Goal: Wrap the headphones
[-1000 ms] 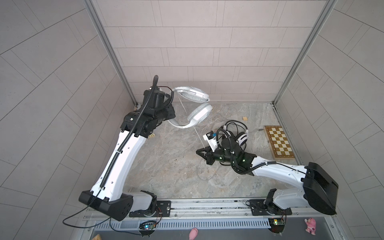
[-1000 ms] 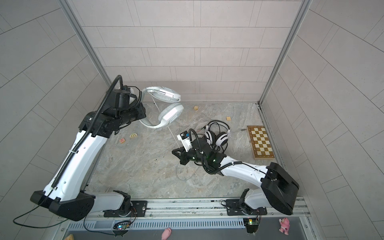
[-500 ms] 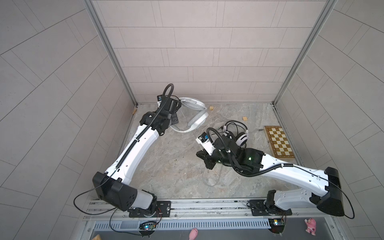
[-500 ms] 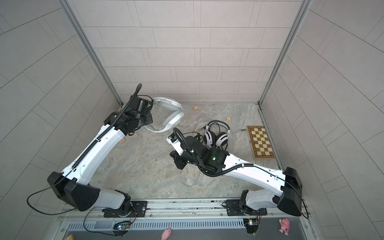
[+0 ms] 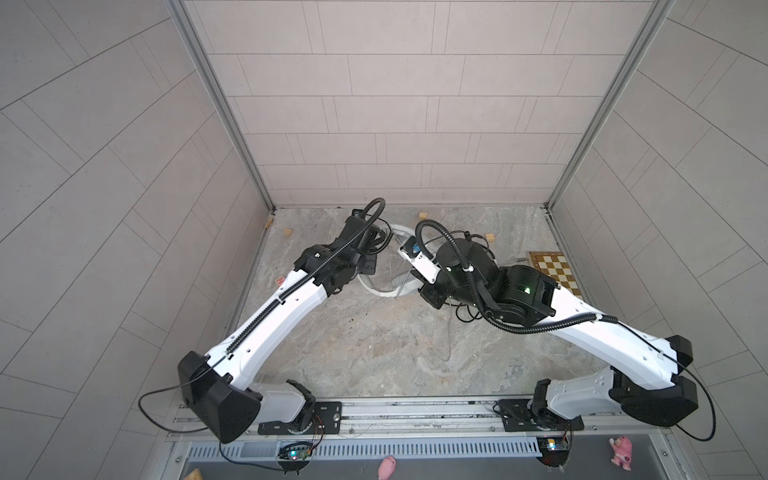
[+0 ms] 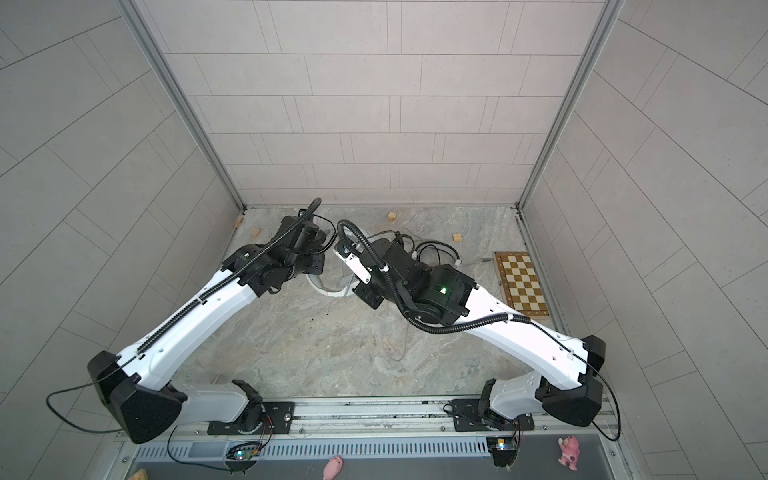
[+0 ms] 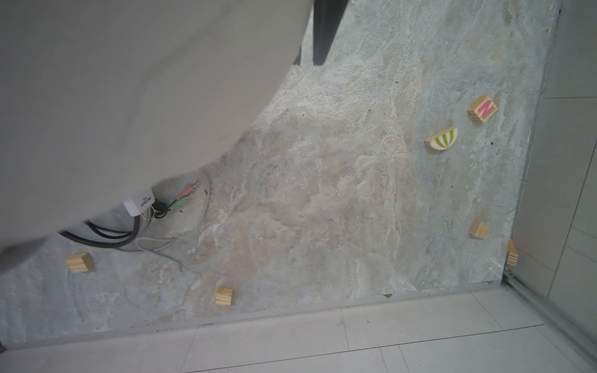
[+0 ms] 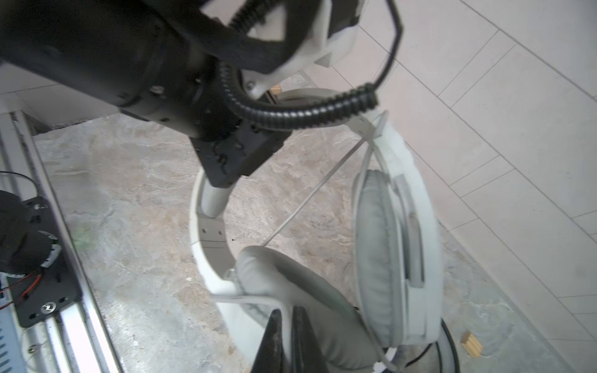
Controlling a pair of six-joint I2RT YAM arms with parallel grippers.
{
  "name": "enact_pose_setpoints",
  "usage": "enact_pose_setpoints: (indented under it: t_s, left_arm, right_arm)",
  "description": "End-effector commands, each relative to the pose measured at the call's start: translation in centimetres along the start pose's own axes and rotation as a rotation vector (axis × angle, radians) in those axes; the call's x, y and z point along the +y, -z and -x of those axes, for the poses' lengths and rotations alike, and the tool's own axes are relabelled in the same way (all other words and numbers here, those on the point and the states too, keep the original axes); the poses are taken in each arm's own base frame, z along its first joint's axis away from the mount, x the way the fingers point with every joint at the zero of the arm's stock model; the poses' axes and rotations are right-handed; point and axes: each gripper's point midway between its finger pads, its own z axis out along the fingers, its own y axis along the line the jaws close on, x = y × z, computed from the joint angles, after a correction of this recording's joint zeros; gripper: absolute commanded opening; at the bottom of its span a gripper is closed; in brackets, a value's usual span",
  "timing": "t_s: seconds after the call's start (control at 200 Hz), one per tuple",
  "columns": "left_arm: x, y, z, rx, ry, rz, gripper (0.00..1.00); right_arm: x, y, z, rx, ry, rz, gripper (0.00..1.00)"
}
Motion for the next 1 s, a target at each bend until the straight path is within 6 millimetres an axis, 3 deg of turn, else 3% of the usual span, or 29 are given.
enact_pose_setpoints:
  t_s: [0.0,0.205,0.515,0.721,0.821,0.996]
  left_arm:
    - [-2.2,0.6,-2.0,0.060,-0.109,-0.138,0.00]
    - [-3.9,0.7,-4.7,0.142,-0.204,-0.201,0.00]
    - [-5.1,-1.0,-8.3,0.203,-0.271,-0.223,0.00]
    - [-1.8,-0.7,-7.0,0.143,-0.205,-0.041,0.00]
    - [-2.9,0.4,-6.1,0.097,-0.216,-0.123,0.00]
    - [-4.9,2.2,-6.5,0.067,-0.245,-0.283,0.00]
  right_arm:
    - [-4.2,0.9,1.4,-0.036,0.040,-0.158,0.09]
    - [-7.5,1.6,1.8,-0.060,0.095,-0.330,0.10]
    - [-8.5,1.8,3.5,-0.148,0.086,-0.353,0.11]
    - [-7.7,1.9,3.3,-0.169,0.047,-0.297,0.11]
    - [-8.2,1.9,2.9,-0.167,0.035,-0.319,0.11]
    - [-11.3,0.2,2.1,-0.160,-0.068,-0.304,0.11]
